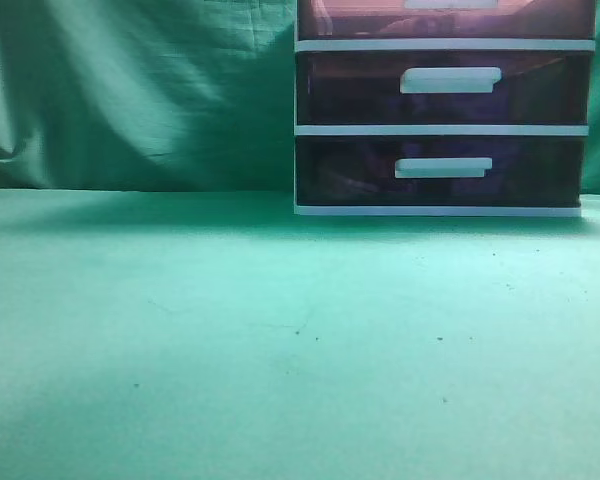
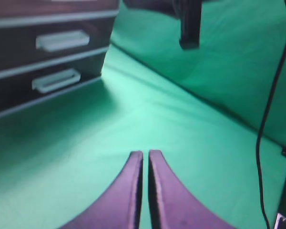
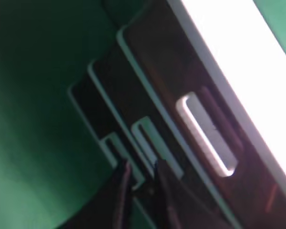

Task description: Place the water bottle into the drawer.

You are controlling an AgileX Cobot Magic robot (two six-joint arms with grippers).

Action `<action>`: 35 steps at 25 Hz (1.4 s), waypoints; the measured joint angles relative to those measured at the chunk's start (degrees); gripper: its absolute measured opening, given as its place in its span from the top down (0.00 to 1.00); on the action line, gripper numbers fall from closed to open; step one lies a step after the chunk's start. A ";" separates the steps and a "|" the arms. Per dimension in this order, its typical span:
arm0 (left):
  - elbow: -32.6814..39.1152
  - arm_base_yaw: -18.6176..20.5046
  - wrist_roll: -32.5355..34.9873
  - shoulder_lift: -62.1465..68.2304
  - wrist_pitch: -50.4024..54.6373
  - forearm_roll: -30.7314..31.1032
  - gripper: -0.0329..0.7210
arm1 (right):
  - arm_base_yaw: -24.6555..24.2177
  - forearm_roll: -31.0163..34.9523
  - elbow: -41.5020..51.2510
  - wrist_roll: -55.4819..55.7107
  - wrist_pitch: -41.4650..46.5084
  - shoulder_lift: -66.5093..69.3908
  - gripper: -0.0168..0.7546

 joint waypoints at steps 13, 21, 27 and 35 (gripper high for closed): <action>14.24 0.00 0.00 -28.38 3.09 0.00 0.96 | 0.71 8.89 4.62 21.70 22.93 -22.89 0.98; 23.42 0.00 0.00 -42.84 5.88 0.00 0.96 | 0.71 21.45 25.39 18.35 18.57 -43.29 0.98; 30.55 0.00 0.00 -50.12 11.36 0.00 0.96 | 0.71 29.21 39.49 17.35 16.40 -57.84 0.98; 34.58 0.00 0.00 -51.19 14.29 0.00 0.96 | 0.71 29.67 52.41 18.34 12.47 -75.56 0.98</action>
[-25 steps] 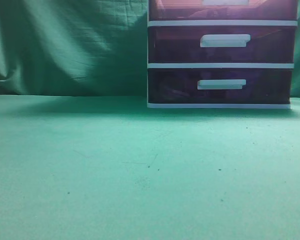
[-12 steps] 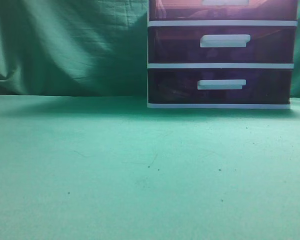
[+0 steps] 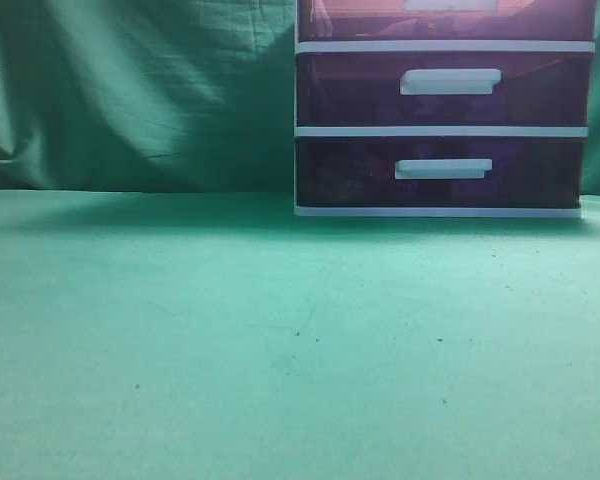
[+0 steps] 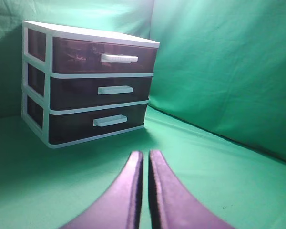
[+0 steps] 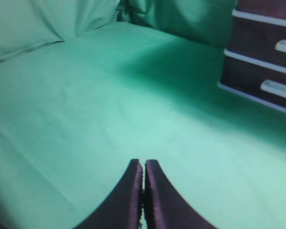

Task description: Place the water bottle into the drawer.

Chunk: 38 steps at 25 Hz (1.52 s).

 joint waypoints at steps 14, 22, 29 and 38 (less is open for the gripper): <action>0.00 0.00 0.00 -0.03 0.65 0.00 0.96 | 0.00 -5.51 7.32 1.70 -10.51 -6.13 0.98; 0.00 0.00 0.00 -0.03 0.65 0.00 0.96 | 0.00 -8.68 7.41 -1.86 -10.56 -6.13 0.98; 0.00 0.00 0.00 -0.03 0.65 0.00 0.96 | -6.93 -14.50 12.47 0.55 -17.67 -6.13 0.98; 0.00 0.00 0.00 -0.03 0.65 0.00 0.96 | -24.39 -14.72 28.14 11.96 -27.50 -6.13 0.98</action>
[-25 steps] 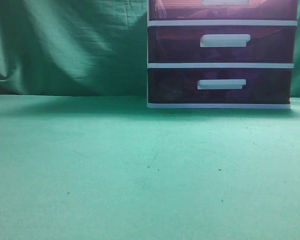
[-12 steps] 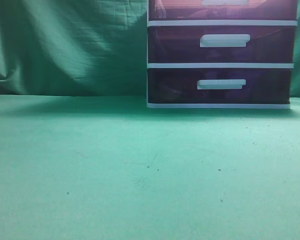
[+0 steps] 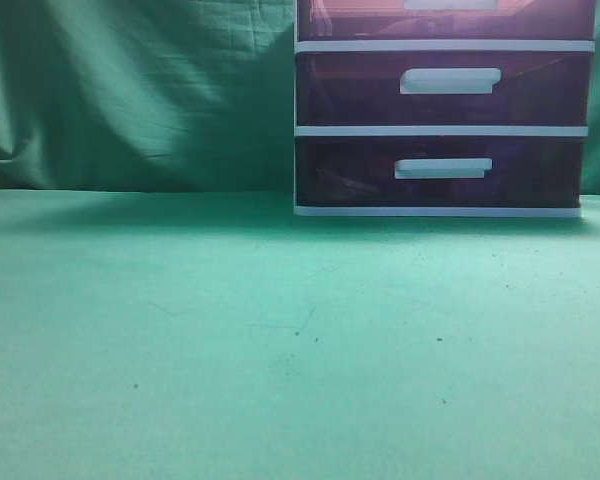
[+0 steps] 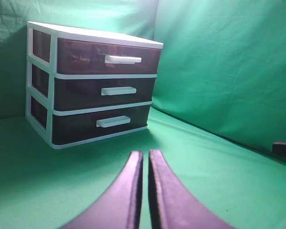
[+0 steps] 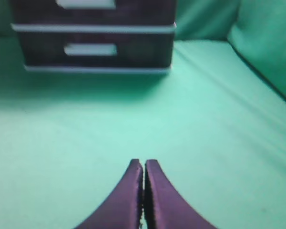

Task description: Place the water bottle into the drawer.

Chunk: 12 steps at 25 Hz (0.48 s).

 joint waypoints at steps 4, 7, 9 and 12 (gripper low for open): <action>0.00 0.00 0.00 0.00 0.00 0.00 0.96 | -0.69 -0.36 0.50 0.43 0.00 0.00 0.98; 0.00 0.00 0.00 0.00 0.00 0.00 0.96 | -0.69 -0.47 0.50 0.61 0.13 0.00 0.98; 0.00 0.00 0.00 0.00 0.00 0.00 0.96 | -0.69 -0.47 0.50 1.09 0.22 0.00 0.98; 0.00 0.00 0.00 0.00 0.00 0.00 0.96 | -0.69 -0.54 0.50 1.45 0.22 0.00 0.98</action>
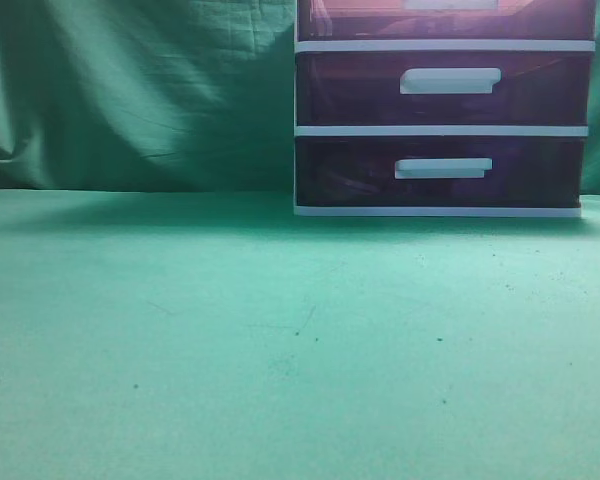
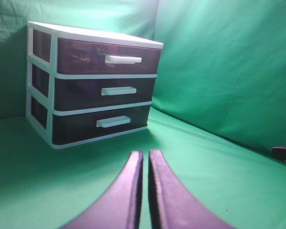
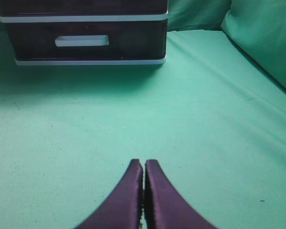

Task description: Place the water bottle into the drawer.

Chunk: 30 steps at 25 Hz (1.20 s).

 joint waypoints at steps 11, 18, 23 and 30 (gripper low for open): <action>0.00 0.00 0.00 0.00 0.00 0.00 0.96 | 0.00 -0.05 0.00 0.34 0.00 0.00 0.98; 0.39 0.00 9.06 0.00 2.07 -6.73 0.96 | 0.00 -0.05 0.00 0.34 0.00 0.00 0.98; 4.10 0.00 57.85 0.00 13.11 -53.67 0.96 | 0.00 -0.05 0.00 0.34 0.00 0.00 0.98; 4.68 1.11 102.50 -4.39 35.21 -94.24 0.96 | 0.00 -0.05 0.00 0.34 0.00 0.00 0.98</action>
